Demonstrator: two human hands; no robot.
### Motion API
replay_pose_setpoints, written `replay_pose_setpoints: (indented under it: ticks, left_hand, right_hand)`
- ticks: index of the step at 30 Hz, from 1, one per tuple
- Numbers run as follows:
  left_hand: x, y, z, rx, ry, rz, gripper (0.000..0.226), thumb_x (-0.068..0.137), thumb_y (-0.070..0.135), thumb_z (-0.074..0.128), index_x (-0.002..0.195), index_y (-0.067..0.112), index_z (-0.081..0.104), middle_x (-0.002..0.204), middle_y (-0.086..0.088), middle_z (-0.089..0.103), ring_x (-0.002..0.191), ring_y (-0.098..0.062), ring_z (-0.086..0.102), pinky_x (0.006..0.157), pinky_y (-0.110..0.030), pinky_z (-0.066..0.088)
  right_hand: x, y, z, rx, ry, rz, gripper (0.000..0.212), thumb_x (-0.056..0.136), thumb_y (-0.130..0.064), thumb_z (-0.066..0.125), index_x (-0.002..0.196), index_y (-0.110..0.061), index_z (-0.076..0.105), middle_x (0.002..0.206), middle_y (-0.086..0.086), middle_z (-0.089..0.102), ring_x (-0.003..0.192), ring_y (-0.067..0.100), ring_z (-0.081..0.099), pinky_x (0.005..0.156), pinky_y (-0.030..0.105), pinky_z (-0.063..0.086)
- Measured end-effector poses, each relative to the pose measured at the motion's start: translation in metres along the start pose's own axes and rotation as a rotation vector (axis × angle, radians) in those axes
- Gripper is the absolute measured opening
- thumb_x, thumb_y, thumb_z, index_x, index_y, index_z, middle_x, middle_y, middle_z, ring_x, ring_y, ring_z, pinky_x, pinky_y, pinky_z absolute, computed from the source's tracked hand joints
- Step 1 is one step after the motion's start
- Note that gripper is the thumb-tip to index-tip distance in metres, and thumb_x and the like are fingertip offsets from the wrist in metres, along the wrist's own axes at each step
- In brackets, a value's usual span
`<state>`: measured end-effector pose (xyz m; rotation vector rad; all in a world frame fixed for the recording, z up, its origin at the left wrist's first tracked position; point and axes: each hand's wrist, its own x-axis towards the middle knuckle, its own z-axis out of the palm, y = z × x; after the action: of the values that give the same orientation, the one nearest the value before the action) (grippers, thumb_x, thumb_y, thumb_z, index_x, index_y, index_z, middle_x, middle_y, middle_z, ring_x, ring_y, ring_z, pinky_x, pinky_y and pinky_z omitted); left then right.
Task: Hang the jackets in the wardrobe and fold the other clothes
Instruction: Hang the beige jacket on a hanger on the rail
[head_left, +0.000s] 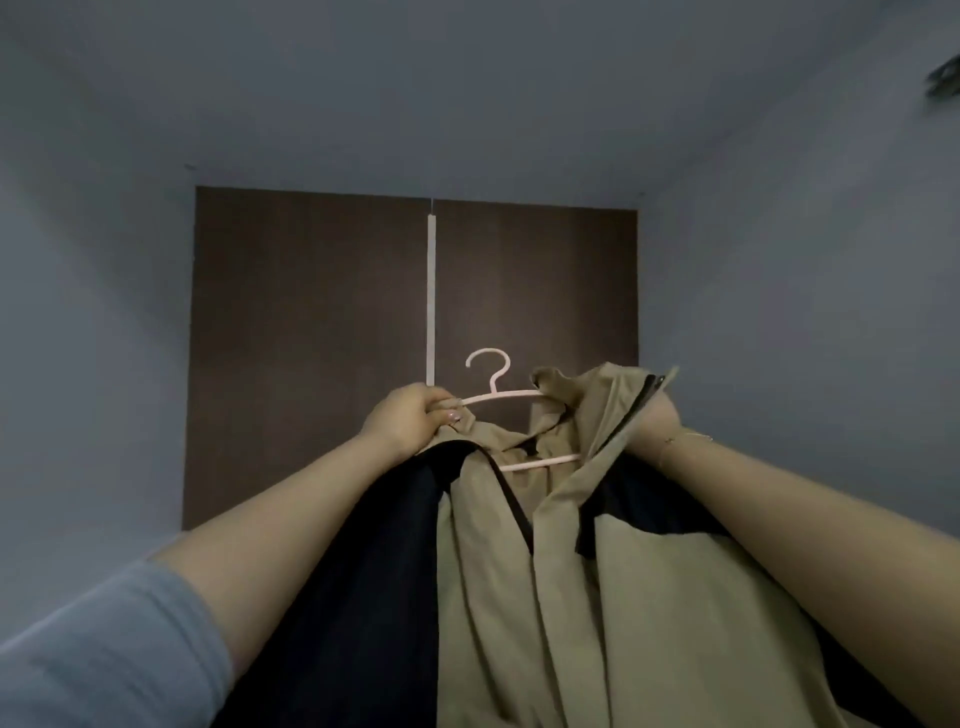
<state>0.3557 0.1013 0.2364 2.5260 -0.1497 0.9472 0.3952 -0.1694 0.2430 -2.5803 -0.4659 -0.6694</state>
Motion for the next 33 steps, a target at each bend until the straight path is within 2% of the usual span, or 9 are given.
replay_pose_setpoints:
  ticks: [8, 12, 15, 17, 21, 23, 26, 29, 33]
  left_hand:
    - [0.023, -0.057, 0.136, 0.115, -0.270, -0.087, 0.022, 0.094, 0.031, 0.061, 0.108, 0.019, 0.072, 0.098, 0.001, 0.067, 0.100, -0.020, 0.062, 0.082, -0.026, 0.046]
    - [0.012, -0.076, 0.160, 0.181, -0.295, -0.091, 0.028, 0.092, 0.036, 0.063, 0.108, 0.014, 0.066, 0.101, -0.002, 0.055, 0.106, -0.024, 0.057, 0.087, -0.029, 0.041]
    - [0.006, -0.066, 0.161, 0.636, -0.230, -0.106, 0.042, 0.091, 0.054, 0.053, 0.115, 0.019, 0.053, 0.116, -0.003, 0.049, 0.118, -0.023, 0.044, 0.092, -0.036, 0.032]
    - [0.005, -0.050, 0.158, 0.832, -0.235, -0.085, 0.044, 0.094, 0.050, 0.050, 0.120, 0.015, 0.049, 0.124, -0.006, 0.051, 0.120, -0.026, 0.046, 0.092, -0.036, 0.035]
    - [-0.003, -0.022, 0.129, 0.426, -0.451, -0.254, 0.022, 0.095, 0.021, 0.049, 0.106, 0.007, 0.062, 0.115, -0.012, 0.063, 0.103, -0.026, 0.057, 0.084, -0.027, 0.043]
    - [-0.017, -0.009, 0.105, 0.253, -0.510, -0.304, 0.021, 0.096, 0.026, 0.049, 0.102, 0.011, 0.063, 0.113, -0.007, 0.064, 0.097, -0.019, 0.056, 0.085, -0.024, 0.043]
    - [-0.052, 0.023, 0.073, -0.069, -0.670, -0.366, 0.042, 0.103, 0.040, 0.040, 0.126, 0.010, 0.059, 0.132, -0.002, 0.058, 0.118, -0.016, 0.055, 0.109, -0.030, 0.038]
    - [-0.088, 0.056, 0.047, -0.098, -0.608, -0.304, 0.041, 0.100, 0.042, 0.046, 0.129, 0.014, 0.058, 0.132, -0.001, 0.059, 0.121, -0.018, 0.055, 0.109, -0.034, 0.039]
    - [-0.139, 0.098, 0.018, 0.010, -0.539, -0.140, 0.029, 0.096, 0.027, 0.058, 0.122, 0.018, 0.063, 0.123, 0.002, 0.062, 0.115, -0.013, 0.055, 0.095, -0.018, 0.040]
  right_hand:
    - [0.038, 0.074, 0.120, -0.108, -0.229, -0.013, 0.019, 0.096, -0.012, 0.041, 0.096, -0.011, 0.060, 0.111, 0.010, 0.066, 0.100, 0.026, 0.063, 0.089, 0.034, 0.049]
    - [0.039, 0.089, 0.143, -0.046, -0.270, -0.081, 0.022, 0.096, -0.020, 0.047, 0.110, -0.011, 0.063, 0.109, 0.007, 0.065, 0.102, 0.026, 0.062, 0.093, 0.039, 0.049]
    - [0.043, 0.086, 0.145, -0.324, -0.048, -0.178, 0.034, 0.093, -0.020, 0.052, 0.126, -0.014, 0.053, 0.123, 0.007, 0.053, 0.115, 0.026, 0.049, 0.096, 0.033, 0.040]
    - [0.042, 0.078, 0.144, -0.486, -0.044, -0.226, 0.026, 0.091, -0.018, 0.050, 0.117, -0.018, 0.057, 0.119, 0.005, 0.055, 0.110, 0.025, 0.049, 0.089, 0.031, 0.037]
    - [0.036, 0.071, 0.120, -0.229, -0.354, -0.056, 0.016, 0.088, -0.018, 0.055, 0.074, -0.010, 0.056, 0.079, 0.004, 0.058, 0.081, 0.026, 0.057, 0.067, 0.029, 0.043]
    - [0.029, 0.070, 0.099, -0.136, -0.502, -0.044, 0.021, 0.087, -0.024, 0.059, 0.100, -0.009, 0.066, 0.099, 0.007, 0.067, 0.094, 0.024, 0.063, 0.080, 0.030, 0.051]
    - [-0.002, 0.058, 0.069, -0.018, -0.742, -0.020, 0.048, 0.092, -0.040, 0.053, 0.134, -0.017, 0.055, 0.133, 0.002, 0.057, 0.119, 0.021, 0.056, 0.103, 0.032, 0.043]
    - [-0.038, 0.043, 0.056, -0.170, -0.654, -0.014, 0.059, 0.095, -0.059, 0.040, 0.130, -0.014, 0.058, 0.132, 0.003, 0.056, 0.120, 0.024, 0.053, 0.096, 0.031, 0.040]
    - [-0.090, 0.025, 0.019, -0.070, -0.443, -0.038, 0.048, 0.097, -0.048, 0.045, 0.107, -0.008, 0.069, 0.113, 0.009, 0.066, 0.102, 0.026, 0.060, 0.088, 0.032, 0.047]
